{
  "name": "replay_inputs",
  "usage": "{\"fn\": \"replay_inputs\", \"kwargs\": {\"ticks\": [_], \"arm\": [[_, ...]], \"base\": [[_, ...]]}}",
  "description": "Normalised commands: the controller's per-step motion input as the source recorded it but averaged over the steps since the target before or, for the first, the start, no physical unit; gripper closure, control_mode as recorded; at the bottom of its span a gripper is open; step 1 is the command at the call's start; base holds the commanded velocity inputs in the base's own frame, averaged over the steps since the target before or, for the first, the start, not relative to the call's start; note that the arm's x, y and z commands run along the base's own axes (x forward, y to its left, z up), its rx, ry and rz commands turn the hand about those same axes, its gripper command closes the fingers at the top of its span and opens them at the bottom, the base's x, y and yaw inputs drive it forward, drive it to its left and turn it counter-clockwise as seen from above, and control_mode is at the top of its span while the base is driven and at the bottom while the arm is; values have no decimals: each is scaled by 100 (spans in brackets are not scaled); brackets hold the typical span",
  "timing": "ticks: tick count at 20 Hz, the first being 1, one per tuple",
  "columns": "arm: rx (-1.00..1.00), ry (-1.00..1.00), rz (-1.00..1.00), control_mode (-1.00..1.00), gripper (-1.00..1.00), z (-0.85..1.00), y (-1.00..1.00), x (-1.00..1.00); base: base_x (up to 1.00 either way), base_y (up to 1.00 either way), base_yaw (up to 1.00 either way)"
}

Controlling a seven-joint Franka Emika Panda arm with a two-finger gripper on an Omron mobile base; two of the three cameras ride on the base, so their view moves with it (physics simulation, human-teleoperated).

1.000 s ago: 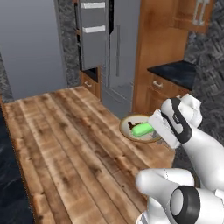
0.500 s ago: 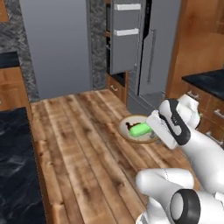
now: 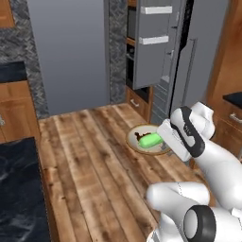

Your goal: Pick the chicken drumstick and corn from their plates and place them in the bowl. Then put the bowl in the fridge.

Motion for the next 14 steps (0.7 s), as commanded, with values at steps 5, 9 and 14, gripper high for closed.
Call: {"fn": "replay_inputs", "kwargs": {"ticks": [5, 9, 14], "arm": [[0, 0, 0, 100, 100, 0, 0, 0], [0, 0, 0, 100, 100, 0, 0, 0], [0, 0, 0, 100, 100, 0, 0, 0]], "base": [[93, -6, 2], [93, -6, 2], [92, -7, 2]]}}
